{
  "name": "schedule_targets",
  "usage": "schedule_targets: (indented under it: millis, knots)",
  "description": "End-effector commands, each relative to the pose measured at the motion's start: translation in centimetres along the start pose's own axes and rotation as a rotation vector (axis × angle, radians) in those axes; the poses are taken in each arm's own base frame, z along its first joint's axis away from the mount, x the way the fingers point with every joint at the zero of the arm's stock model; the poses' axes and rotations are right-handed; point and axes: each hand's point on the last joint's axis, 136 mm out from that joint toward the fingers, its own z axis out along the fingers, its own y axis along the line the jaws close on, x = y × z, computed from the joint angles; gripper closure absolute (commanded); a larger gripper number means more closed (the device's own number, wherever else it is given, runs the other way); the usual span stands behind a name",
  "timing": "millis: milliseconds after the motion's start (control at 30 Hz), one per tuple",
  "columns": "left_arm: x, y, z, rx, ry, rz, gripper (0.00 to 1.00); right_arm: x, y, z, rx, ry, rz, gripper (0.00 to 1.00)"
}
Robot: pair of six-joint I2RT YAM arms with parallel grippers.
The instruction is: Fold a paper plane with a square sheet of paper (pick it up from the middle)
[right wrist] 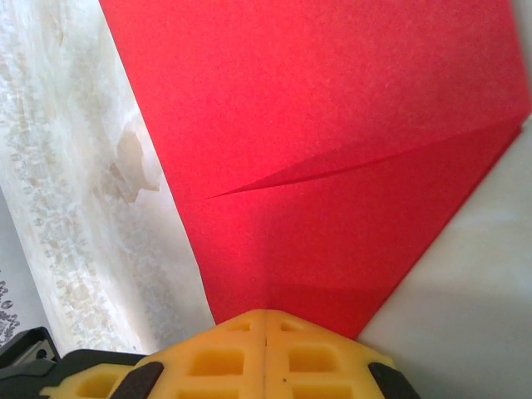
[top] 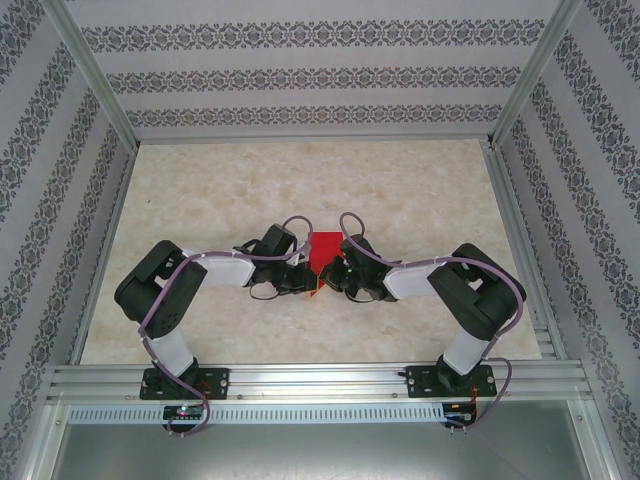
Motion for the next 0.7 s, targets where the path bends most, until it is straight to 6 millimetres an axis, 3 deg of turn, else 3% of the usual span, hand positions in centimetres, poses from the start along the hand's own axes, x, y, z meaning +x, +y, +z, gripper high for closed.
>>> schedule_targets:
  millis: [0,167,267,367,500,667]
  knots:
    - [1.1,0.8,0.7,-0.024,0.030,0.004,0.97,0.5,-2.0,0.4,0.055,0.013,0.031,0.97]
    - [2.0,3.4,0.9,-0.124,0.048,-0.025,0.98,0.2,-1.6,0.0,0.041,0.004,-0.002,0.97]
    - [1.9,3.9,0.7,-0.148,0.032,-0.017,0.98,-0.1,-0.6,-0.5,0.019,-0.008,-0.065,0.97]
    - [1.6,3.1,0.4,-0.123,0.017,0.002,0.98,-0.3,-0.5,-0.9,0.032,-0.013,-0.095,0.97]
    - [0.7,0.2,-0.5,-0.011,-0.039,0.040,0.98,0.0,-0.9,-0.7,0.042,0.001,-0.091,0.97]
    - [-0.1,-0.1,-1.4,-0.029,-0.097,0.055,0.96,0.2,-1.6,-0.2,0.060,0.013,-0.070,0.97]
